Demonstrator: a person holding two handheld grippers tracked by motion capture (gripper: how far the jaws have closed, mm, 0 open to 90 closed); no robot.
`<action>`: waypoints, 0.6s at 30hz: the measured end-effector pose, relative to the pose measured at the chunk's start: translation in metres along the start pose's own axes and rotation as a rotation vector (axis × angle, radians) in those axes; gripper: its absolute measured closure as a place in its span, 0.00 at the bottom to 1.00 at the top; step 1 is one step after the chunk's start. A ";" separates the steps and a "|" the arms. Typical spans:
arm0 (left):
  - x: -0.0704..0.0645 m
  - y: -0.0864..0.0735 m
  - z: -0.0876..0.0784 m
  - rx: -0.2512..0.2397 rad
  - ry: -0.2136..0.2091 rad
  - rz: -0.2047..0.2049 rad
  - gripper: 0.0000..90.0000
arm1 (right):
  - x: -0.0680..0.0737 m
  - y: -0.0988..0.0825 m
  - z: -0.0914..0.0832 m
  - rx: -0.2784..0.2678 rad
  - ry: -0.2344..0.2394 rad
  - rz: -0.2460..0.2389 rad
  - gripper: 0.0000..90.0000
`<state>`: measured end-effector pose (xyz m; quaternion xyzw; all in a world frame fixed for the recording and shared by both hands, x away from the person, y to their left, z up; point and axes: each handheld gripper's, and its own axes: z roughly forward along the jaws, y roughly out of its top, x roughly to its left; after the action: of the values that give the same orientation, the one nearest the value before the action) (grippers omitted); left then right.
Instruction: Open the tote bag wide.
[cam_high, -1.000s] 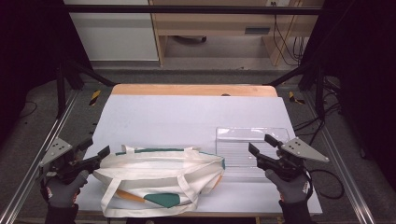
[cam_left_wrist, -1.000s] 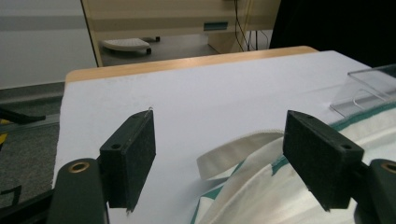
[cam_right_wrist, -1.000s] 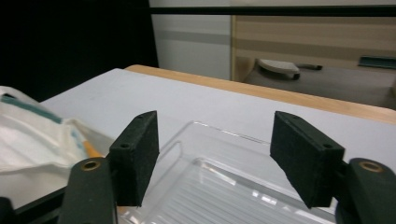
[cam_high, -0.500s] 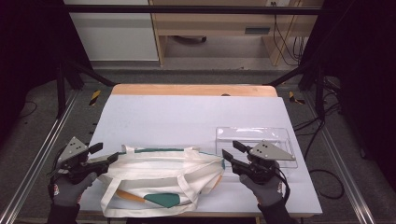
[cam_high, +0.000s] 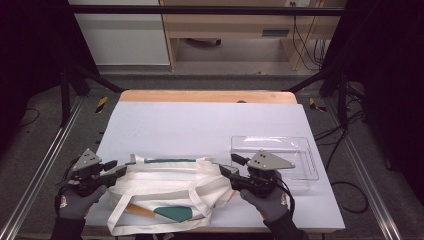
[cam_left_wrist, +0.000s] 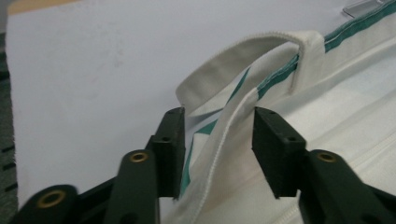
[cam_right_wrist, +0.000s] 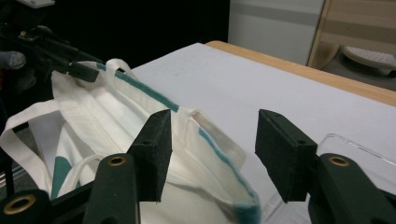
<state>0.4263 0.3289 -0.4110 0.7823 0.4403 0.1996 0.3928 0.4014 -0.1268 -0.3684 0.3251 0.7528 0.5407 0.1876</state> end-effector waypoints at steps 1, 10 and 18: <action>0.001 -0.001 0.001 0.005 -0.009 -0.009 0.69 | 0.002 0.000 0.003 0.004 0.007 -0.002 0.51; -0.002 -0.002 0.000 0.032 -0.030 -0.009 0.95 | 0.025 0.004 0.028 0.037 0.088 -0.024 0.51; -0.003 -0.001 -0.003 -0.003 -0.035 -0.049 0.97 | 0.056 -0.002 0.057 0.115 0.181 -0.056 0.50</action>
<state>0.4222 0.3283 -0.4104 0.7739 0.4522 0.1769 0.4064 0.3972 -0.0493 -0.3866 0.2641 0.8053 0.5182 0.1150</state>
